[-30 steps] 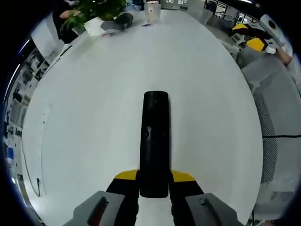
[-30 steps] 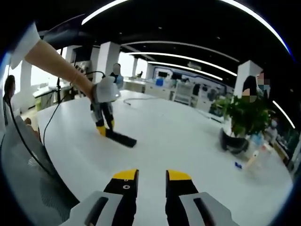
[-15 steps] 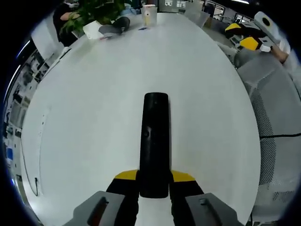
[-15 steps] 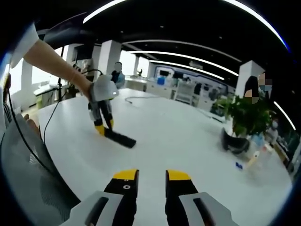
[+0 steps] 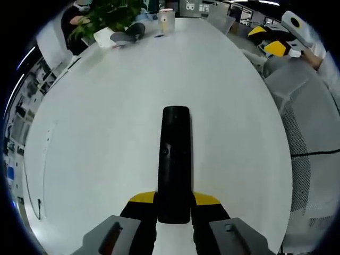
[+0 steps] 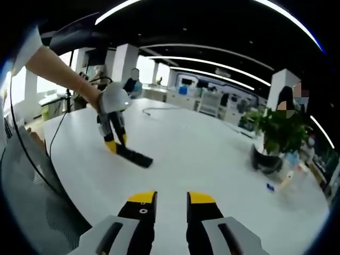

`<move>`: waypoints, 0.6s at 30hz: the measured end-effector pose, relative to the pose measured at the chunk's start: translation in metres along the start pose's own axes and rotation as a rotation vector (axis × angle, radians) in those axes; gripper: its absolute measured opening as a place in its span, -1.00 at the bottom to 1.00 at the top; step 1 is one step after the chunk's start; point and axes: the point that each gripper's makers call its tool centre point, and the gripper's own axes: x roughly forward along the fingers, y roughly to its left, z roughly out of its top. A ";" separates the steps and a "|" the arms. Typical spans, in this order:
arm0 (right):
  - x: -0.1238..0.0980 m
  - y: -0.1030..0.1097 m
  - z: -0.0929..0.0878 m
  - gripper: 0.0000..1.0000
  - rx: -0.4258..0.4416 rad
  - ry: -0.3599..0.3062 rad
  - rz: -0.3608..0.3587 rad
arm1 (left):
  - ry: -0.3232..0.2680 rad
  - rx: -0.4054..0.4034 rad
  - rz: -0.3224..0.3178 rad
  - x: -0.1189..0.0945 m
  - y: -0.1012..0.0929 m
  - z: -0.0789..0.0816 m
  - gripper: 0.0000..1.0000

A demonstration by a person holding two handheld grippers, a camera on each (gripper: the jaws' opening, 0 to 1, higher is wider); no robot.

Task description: Press the specified remote control buttons in sequence, fully releasing each button before pressing the next.

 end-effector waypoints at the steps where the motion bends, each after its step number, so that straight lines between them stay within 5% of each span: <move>1: 0.000 0.000 0.000 -0.62 -0.001 0.001 0.001 | -0.002 -0.002 0.001 0.000 0.000 0.000 -0.53; 18: 0.000 0.000 -0.001 -0.63 -0.010 0.005 0.003 | -0.029 0.003 -0.003 0.000 -0.011 0.001 -0.53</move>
